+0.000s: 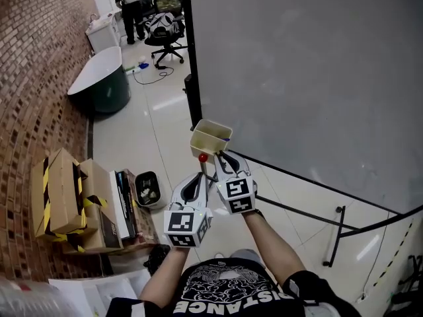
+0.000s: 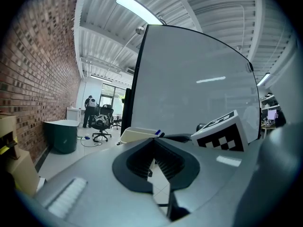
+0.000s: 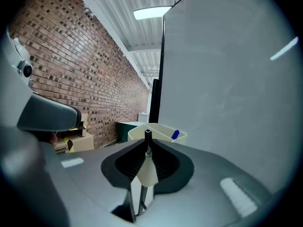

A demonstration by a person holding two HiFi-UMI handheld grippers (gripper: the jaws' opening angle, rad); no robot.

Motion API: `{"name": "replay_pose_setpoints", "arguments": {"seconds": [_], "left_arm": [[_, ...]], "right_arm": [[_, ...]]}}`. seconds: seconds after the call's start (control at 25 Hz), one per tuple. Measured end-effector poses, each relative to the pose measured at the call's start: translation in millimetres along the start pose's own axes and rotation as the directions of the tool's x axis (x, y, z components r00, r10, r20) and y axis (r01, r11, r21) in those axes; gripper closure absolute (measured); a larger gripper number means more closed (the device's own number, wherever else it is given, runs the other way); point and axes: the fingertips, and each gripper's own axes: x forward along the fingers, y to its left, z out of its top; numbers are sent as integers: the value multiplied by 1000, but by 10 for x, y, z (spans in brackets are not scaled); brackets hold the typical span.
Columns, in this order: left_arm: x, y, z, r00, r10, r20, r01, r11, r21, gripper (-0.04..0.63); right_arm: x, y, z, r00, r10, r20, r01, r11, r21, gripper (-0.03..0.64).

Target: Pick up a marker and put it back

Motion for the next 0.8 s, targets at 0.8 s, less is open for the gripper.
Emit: {"name": "replay_pose_setpoints", "arguments": {"seconds": [0.8], "left_arm": [[-215, -174, 216, 997, 43, 63, -42, 999, -18, 591]], "right_arm": [[-749, 75, 833, 983, 14, 182, -7, 999, -37, 578]]}}
